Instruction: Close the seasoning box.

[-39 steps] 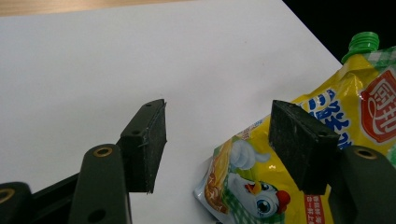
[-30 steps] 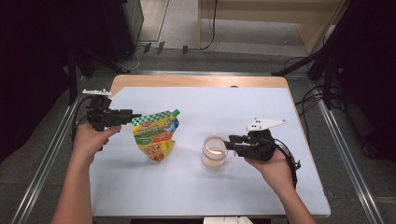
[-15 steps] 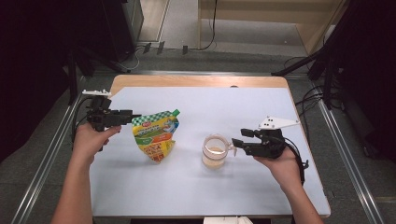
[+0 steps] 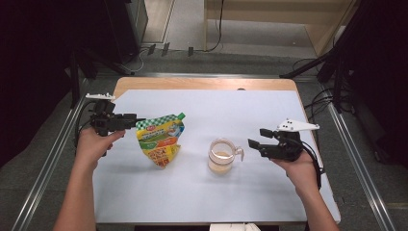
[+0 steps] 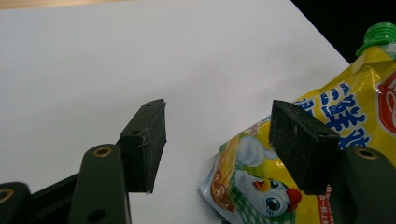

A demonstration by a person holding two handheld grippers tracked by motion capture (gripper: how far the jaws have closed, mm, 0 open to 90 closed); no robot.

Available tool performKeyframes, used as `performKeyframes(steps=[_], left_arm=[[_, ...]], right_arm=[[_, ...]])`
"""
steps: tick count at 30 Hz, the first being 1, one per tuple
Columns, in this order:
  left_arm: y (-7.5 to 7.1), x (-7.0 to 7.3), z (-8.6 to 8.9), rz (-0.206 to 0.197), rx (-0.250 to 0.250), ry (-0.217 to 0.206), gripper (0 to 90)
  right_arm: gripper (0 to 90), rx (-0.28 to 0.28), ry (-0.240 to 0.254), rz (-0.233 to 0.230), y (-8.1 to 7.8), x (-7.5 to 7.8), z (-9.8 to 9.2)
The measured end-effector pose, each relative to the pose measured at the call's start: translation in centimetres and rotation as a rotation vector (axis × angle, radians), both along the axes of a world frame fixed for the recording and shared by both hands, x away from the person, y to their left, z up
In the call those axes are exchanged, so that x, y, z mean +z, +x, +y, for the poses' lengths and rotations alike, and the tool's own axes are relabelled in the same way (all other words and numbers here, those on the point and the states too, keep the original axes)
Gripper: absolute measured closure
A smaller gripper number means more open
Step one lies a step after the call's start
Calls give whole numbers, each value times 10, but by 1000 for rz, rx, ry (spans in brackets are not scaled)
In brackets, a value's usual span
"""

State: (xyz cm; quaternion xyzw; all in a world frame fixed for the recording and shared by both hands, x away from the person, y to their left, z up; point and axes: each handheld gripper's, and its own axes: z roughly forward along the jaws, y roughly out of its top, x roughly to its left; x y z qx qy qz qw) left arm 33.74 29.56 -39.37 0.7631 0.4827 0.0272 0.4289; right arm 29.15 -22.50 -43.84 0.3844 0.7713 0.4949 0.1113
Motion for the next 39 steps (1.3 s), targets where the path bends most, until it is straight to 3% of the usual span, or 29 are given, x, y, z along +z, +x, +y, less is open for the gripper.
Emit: performKeyframes(steps=[12, 21, 30, 33, 35, 39], left_arm=[[0, -2, 4, -8, 22, 9, 376], [2, -7, 4, 2, 32, 17, 373], [3, -11, 4, 16, 38, 17, 372], [3, -12, 4, 18, 36, 21, 372], [3, -13, 5, 18, 37, 21, 372], [4, -14, 6, 22, 38, 23, 372]], right_arm=[[325, -73, -17, -2, 7, -14, -22], [312, -101, -66, -17, 14, -25, -33], [303, -144, -92, 3, 22, -33, -39], [278, -145, -102, 11, 24, -35, -39], [237, -115, -91, 25, 26, -37, -40], [238, -121, -100, 36, 29, -40, -40]])
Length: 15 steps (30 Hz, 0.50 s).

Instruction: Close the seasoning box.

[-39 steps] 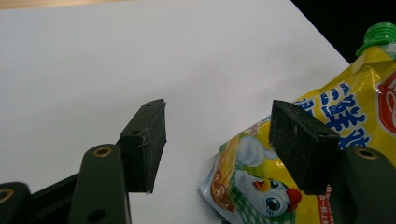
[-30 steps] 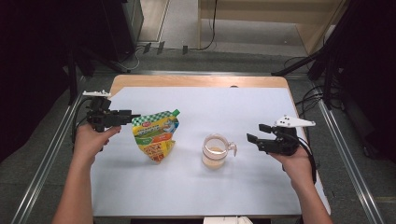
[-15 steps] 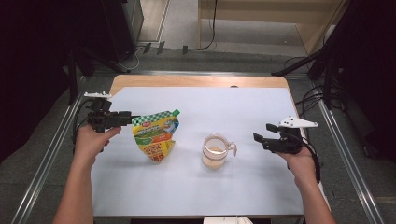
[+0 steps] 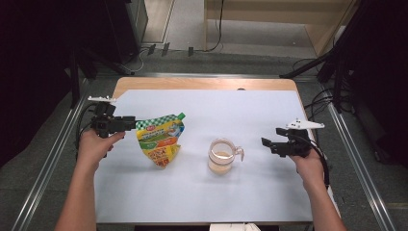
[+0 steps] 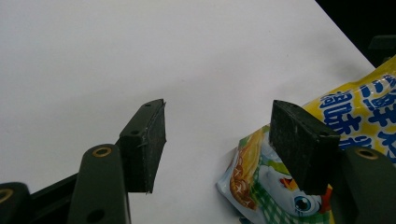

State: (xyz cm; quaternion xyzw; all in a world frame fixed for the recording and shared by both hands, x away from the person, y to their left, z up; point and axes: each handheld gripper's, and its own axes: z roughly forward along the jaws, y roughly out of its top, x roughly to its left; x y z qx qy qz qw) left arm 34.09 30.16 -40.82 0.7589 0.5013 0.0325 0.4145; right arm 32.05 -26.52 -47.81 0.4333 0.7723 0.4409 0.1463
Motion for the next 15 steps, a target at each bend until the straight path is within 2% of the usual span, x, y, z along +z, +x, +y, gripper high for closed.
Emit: performKeyframes(steps=[15], left_arm=[[1, -2, -2, 4, 4, 9, 358]], right_arm=[[238, -7, -21, 16, 2, -3, 1]])
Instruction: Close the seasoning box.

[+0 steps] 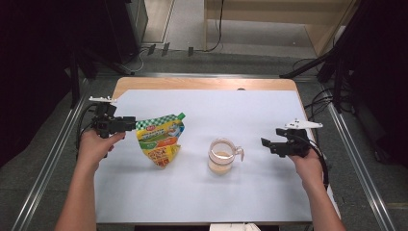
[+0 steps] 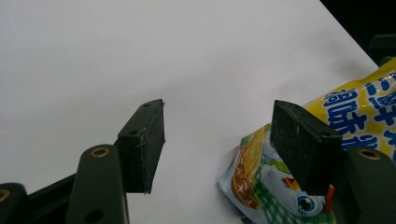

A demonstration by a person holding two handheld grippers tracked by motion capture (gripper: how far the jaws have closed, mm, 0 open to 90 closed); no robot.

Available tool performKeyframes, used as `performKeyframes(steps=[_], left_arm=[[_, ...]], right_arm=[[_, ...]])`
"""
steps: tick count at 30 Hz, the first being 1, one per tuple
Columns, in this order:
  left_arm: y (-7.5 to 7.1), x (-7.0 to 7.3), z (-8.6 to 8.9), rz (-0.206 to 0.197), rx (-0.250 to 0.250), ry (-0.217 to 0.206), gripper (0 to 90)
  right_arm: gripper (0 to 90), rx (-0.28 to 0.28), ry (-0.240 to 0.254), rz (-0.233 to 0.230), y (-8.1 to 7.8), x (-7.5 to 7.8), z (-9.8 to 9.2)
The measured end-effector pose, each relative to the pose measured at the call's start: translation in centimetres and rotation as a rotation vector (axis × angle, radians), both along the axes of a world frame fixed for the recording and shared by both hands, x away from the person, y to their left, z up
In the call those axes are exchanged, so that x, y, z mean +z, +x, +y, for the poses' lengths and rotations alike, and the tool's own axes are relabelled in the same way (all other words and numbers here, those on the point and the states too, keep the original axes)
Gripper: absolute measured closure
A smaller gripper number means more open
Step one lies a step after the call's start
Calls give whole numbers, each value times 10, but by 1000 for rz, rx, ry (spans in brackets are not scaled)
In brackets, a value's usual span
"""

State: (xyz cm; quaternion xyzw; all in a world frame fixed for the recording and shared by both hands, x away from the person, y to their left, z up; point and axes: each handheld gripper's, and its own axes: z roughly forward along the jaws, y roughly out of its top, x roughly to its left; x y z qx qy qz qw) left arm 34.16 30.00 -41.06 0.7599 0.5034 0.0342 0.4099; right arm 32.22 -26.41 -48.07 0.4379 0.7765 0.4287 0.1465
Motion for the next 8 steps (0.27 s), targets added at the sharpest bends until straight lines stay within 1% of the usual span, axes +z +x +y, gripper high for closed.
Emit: performKeyframes(steps=[4, 6, 7, 8], left_arm=[[1, -2, 0, -2, 19, 1, 317], [2, -3, 0, -4, 33, -2, 314], [2, -3, -1, -10, 56, 0, 315], [3, -4, -3, -11, 89, -5, 316]], right_arm=[[238, -3, 0, 3, 0, 0, 0], [238, -2, -2, 3, 0, 0, 0], [238, -3, -1, 3, 0, 0, 0], [238, -4, -2, 4, 0, 0, -1]])
